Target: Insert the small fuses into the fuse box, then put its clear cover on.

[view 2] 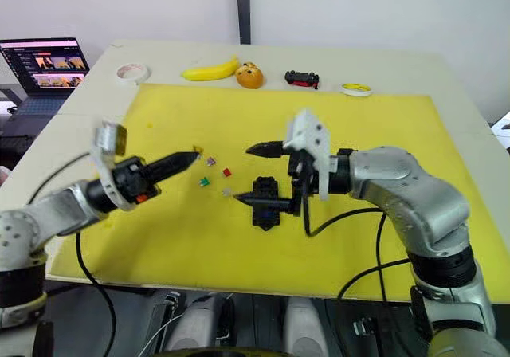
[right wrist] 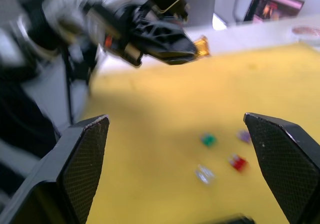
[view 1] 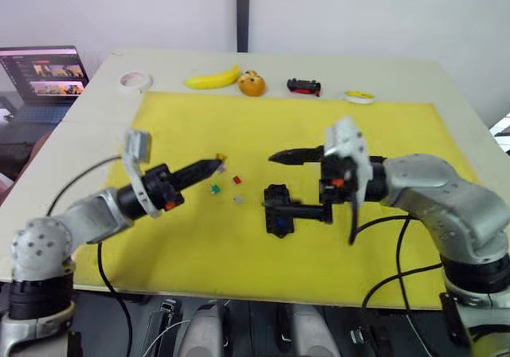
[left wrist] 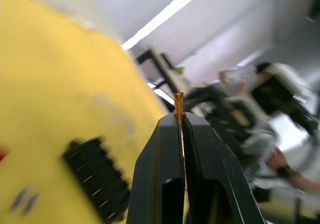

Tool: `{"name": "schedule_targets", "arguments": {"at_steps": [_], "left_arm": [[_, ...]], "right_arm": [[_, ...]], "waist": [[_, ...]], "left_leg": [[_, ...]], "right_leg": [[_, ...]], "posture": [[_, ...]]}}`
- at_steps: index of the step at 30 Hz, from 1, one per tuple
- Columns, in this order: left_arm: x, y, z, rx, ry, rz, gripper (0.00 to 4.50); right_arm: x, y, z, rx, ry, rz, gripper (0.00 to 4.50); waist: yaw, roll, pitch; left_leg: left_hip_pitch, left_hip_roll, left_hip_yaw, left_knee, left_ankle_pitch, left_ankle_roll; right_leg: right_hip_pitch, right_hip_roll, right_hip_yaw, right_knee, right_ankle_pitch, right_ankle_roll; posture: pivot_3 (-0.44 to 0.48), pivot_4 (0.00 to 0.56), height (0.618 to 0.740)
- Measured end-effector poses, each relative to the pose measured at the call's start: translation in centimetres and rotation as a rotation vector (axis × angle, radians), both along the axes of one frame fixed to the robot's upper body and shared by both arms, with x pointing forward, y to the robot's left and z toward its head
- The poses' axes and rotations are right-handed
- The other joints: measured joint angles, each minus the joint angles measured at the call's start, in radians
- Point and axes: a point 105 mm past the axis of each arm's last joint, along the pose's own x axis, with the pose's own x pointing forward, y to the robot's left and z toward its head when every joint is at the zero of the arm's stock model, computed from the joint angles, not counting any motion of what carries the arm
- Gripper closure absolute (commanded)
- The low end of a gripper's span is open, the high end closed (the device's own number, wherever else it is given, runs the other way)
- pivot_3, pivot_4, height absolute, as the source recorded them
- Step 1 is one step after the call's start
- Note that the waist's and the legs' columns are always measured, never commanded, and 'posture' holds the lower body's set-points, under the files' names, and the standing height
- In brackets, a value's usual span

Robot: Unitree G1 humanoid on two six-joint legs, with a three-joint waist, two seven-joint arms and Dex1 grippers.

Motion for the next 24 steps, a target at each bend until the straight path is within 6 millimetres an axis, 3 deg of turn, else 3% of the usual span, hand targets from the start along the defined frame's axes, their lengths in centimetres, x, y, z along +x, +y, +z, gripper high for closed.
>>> {"name": "schedule_targets", "arguments": {"at_steps": [8,16,19,20,24], "left_arm": [[-0.9,-2.8,4.8,-0.034,-0.259,-0.14,4.45],[-0.2,-3.8,4.9,-0.059,-0.276,-0.171,4.45],[-0.2,-4.0,5.1,-0.067,-0.284,-0.179,4.5],[-0.2,-4.0,5.1,-0.068,-0.284,-0.182,4.5],[-0.2,-4.3,5.1,-0.076,-0.281,-0.192,4.5]], "right_arm": [[-0.6,0.6,6.6,0.392,0.145,0.08,0.0],[-0.5,1.7,7.0,0.464,0.243,0.07,0.0],[-0.3,1.8,6.8,0.475,0.255,0.057,0.74],[-0.3,1.9,6.6,0.471,0.261,0.057,1.17],[-0.2,2.2,6.3,0.469,0.273,0.044,1.17]], "waist": [[-0.001,0.0,0.0],[-0.002,0.0,0.0],[-0.002,0.0,0.0],[-0.002,0.0,0.0],[-0.002,0.0,0.0]], "left_leg": [[0.0,0.0,0.0,0.0,0.0,0.0],[-0.002,0.001,0.0,0.0,0.0,0.001],[-0.002,0.001,0.0,0.0,0.0,0.001],[-0.002,0.001,0.0,0.0,0.0,0.001],[-0.002,0.001,0.0,0.0,0.0,0.001]], "right_leg": [[0.0,0.005,0.0,0.001,0.002,0.003],[-0.001,0.007,0.0,0.001,0.003,0.006],[-0.001,0.007,0.0,0.002,0.003,0.006],[-0.001,0.007,0.0,0.002,0.003,0.006],[-0.002,0.007,0.0,0.002,0.003,0.006]], "posture": [[0.0,0.15,0.737],[0.0,0.15,0.737],[0.0,0.15,0.737],[0.0,0.15,0.737],[0.0,0.15,0.737]]}}
